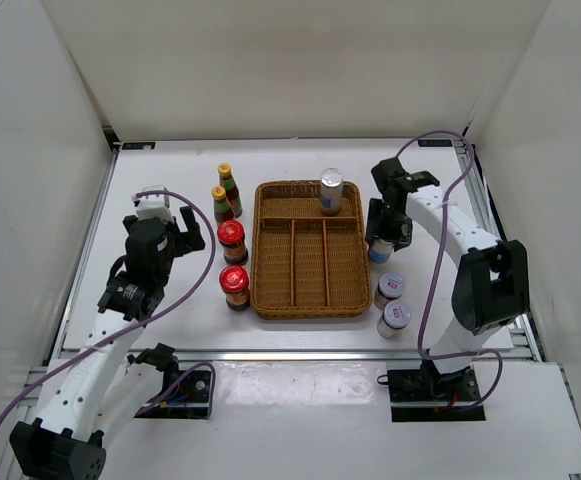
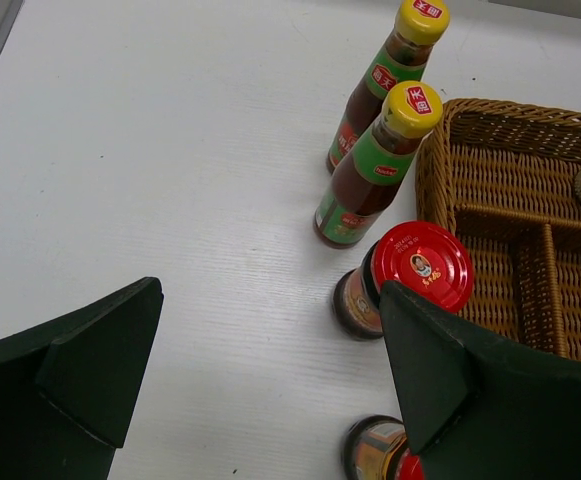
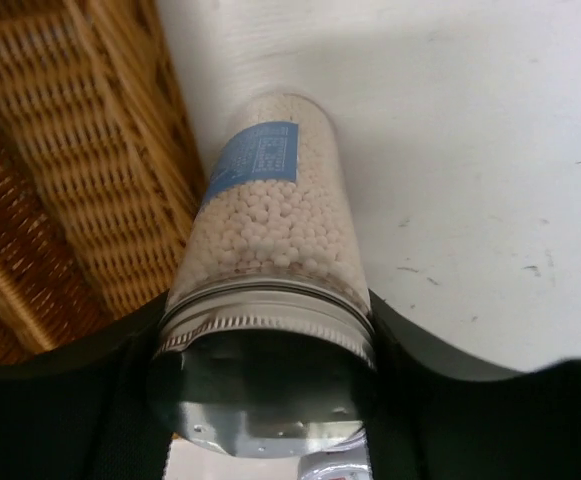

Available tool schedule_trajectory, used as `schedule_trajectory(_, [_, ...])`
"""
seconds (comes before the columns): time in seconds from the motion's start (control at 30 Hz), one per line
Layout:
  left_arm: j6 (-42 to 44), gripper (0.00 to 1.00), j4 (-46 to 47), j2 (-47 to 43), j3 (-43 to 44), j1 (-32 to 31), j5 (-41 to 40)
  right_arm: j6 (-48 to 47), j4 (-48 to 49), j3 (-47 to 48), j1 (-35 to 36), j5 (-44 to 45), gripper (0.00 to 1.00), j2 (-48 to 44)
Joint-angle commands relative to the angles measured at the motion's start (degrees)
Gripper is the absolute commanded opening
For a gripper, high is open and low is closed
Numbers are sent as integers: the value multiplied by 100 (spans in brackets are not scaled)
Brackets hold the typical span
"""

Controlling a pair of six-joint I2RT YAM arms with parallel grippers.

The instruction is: Organize the condiment bottles

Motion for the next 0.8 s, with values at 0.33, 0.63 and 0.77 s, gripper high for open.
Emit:
schedule_trajectory(0.33, [36, 100, -40, -226, 199, -32, -44, -376, 51, 2049, 979, 1850, 19, -734])
schedule_trajectory(0.63, [-17, 100, -40, -340, 199, -32, -97, -1413, 976, 4255, 1833, 593, 14, 582])
schedule_trajectory(0.77, [-17, 100, -40, -340, 147, -32, -97, -1607, 468, 5502, 1912, 313, 14, 2020])
